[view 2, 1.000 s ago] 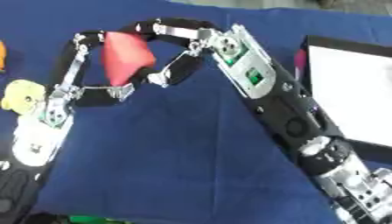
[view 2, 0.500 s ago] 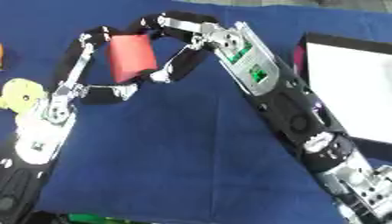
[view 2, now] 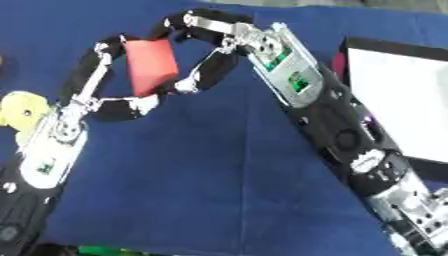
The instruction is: Pick up the objects with one hand, pass them to the other hand, and then place them into the box on the other side of the table.
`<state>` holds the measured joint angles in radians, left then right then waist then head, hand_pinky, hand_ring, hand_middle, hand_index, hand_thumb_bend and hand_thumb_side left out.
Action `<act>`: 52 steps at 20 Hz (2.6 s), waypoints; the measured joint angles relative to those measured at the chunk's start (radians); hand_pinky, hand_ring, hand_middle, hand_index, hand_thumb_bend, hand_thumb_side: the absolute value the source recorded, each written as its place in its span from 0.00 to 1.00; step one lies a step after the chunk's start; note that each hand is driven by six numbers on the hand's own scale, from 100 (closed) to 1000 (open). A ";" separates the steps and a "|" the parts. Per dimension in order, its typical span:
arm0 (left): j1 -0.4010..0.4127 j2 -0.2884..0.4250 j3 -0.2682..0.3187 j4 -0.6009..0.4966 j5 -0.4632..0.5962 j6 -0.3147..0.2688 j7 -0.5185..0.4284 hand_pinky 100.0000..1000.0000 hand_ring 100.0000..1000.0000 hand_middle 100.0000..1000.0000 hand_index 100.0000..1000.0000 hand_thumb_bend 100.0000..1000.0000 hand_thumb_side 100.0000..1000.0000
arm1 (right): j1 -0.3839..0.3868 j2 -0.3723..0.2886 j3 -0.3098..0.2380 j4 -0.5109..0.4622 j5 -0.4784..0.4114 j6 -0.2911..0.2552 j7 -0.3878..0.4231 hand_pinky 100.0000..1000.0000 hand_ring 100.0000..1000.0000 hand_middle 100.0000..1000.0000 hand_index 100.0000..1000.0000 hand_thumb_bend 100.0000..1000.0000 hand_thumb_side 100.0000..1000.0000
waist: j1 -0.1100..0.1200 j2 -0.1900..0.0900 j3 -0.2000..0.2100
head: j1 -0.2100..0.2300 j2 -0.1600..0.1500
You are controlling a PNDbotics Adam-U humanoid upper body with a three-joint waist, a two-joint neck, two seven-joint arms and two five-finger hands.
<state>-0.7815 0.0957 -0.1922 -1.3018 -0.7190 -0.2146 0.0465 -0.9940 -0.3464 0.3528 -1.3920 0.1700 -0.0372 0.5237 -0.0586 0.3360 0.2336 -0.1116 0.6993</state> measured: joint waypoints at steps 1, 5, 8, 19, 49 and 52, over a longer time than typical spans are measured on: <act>0.000 0.000 0.000 0.001 0.006 0.002 0.003 0.87 0.72 0.61 0.88 0.20 0.43 | 0.000 0.000 0.000 -0.001 0.000 0.000 -0.002 0.93 1.00 0.71 0.78 0.32 0.00 | 0.001 0.000 0.000 | 0.000 -0.001; 0.004 0.000 -0.005 0.004 0.030 0.001 0.018 0.88 0.73 0.63 0.89 0.26 0.45 | 0.000 0.000 -0.006 -0.001 0.000 -0.001 -0.007 0.93 1.00 0.70 0.77 0.33 0.00 | 0.001 0.000 0.000 | -0.002 -0.006; 0.004 0.000 -0.006 0.005 0.033 -0.002 0.018 0.88 0.73 0.63 0.89 0.27 0.43 | 0.000 0.000 -0.007 -0.001 0.000 0.000 -0.012 0.93 1.00 0.69 0.76 0.34 0.00 | 0.001 0.000 0.000 | -0.004 -0.007; 0.004 0.000 -0.007 0.010 0.038 -0.036 0.019 0.87 0.72 0.61 0.87 0.26 0.41 | 0.000 0.008 -0.007 -0.001 -0.038 0.031 -0.044 0.93 1.00 0.62 0.68 0.32 0.09 | 0.001 0.000 0.003 | -0.010 -0.007; 0.004 -0.007 -0.024 0.016 0.273 -0.172 0.117 0.79 0.50 0.31 0.55 0.00 0.28 | -0.009 0.011 -0.006 -0.013 -0.099 -0.002 0.024 0.93 1.00 0.75 0.83 0.16 0.01 | -0.004 0.000 0.002 | -0.014 -0.016; 0.004 -0.007 -0.024 0.017 0.301 -0.179 0.116 0.79 0.49 0.30 0.54 0.00 0.26 | -0.009 0.013 -0.006 -0.013 -0.088 -0.022 0.054 0.95 1.00 0.82 0.90 0.24 0.00 | -0.004 0.000 0.002 | -0.013 -0.016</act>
<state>-0.7774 0.0885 -0.2165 -1.2849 -0.4184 -0.3938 0.1630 -1.0032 -0.3339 0.3463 -1.4055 0.0817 -0.0589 0.5781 -0.0626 0.3360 0.2355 -0.1248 0.6832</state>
